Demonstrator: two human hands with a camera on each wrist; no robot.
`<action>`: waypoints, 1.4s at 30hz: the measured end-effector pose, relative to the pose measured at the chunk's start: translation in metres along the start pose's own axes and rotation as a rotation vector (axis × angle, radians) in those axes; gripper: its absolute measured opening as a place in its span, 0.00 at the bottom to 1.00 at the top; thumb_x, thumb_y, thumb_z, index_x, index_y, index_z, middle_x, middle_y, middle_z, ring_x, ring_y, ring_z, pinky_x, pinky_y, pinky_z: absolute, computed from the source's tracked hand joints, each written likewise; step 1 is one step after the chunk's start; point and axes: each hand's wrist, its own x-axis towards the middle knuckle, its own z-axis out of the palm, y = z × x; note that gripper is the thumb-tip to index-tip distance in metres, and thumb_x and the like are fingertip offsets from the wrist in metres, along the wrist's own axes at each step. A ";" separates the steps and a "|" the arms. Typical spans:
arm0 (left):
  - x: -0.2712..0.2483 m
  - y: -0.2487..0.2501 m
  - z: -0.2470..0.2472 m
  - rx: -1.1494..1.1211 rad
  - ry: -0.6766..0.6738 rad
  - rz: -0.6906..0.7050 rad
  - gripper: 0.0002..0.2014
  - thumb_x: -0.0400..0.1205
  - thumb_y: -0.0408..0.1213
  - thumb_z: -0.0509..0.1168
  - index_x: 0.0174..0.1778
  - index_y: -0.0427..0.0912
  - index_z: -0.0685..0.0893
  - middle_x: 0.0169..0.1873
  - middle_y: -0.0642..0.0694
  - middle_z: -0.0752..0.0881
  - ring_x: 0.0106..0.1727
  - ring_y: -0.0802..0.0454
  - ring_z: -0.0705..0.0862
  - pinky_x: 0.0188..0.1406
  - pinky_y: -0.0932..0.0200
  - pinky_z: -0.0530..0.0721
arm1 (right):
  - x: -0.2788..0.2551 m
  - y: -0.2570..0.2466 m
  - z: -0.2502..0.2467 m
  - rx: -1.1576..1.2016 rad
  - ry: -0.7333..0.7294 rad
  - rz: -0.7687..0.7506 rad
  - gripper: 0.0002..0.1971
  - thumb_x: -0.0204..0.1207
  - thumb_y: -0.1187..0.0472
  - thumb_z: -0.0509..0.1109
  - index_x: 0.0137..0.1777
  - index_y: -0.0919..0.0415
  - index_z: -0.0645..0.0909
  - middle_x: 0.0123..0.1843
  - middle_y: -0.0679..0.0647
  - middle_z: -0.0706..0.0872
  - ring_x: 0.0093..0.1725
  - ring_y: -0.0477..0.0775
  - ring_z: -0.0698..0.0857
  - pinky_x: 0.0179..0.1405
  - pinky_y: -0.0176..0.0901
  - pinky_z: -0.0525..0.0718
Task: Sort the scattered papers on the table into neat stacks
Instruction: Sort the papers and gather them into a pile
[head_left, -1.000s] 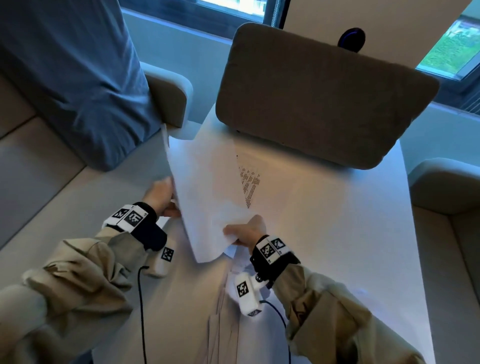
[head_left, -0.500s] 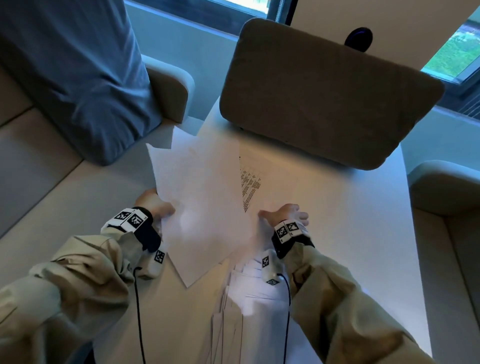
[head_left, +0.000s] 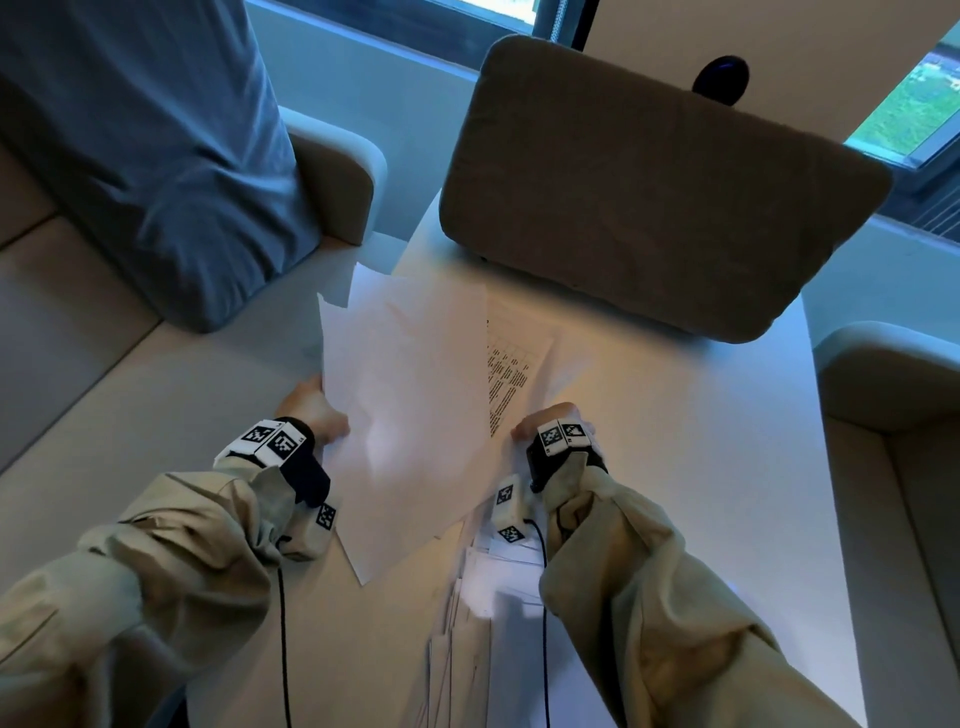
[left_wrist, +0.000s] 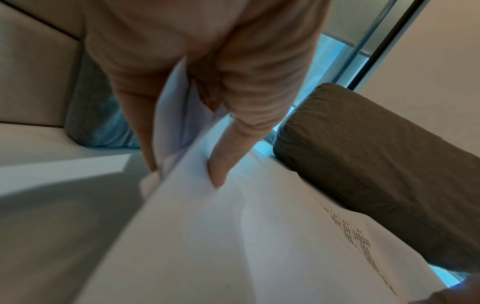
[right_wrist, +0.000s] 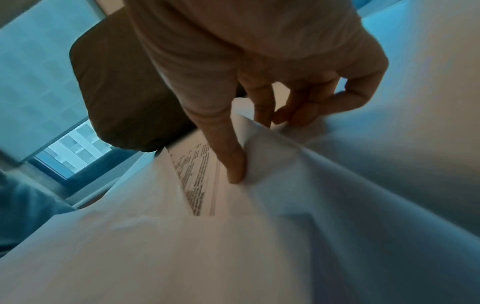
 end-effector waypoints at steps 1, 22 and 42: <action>0.000 0.000 0.000 -0.006 -0.004 -0.004 0.24 0.67 0.27 0.74 0.60 0.37 0.80 0.53 0.37 0.86 0.52 0.39 0.85 0.53 0.52 0.83 | -0.005 -0.001 -0.002 -0.005 0.000 0.001 0.23 0.63 0.55 0.77 0.57 0.63 0.81 0.64 0.64 0.76 0.61 0.68 0.78 0.61 0.55 0.79; 0.010 0.001 -0.004 -0.003 -0.067 0.076 0.44 0.69 0.32 0.74 0.80 0.48 0.59 0.58 0.39 0.83 0.59 0.38 0.83 0.61 0.51 0.79 | -0.044 -0.019 -0.107 1.018 0.449 -0.651 0.12 0.73 0.64 0.72 0.49 0.54 0.72 0.47 0.49 0.83 0.48 0.51 0.84 0.53 0.42 0.84; 0.003 0.029 0.019 0.093 0.002 0.072 0.54 0.61 0.50 0.82 0.75 0.30 0.58 0.64 0.34 0.80 0.65 0.37 0.79 0.62 0.50 0.77 | -0.027 -0.001 0.016 -0.008 -0.073 -0.073 0.37 0.69 0.54 0.75 0.71 0.68 0.62 0.69 0.65 0.64 0.66 0.69 0.74 0.61 0.54 0.77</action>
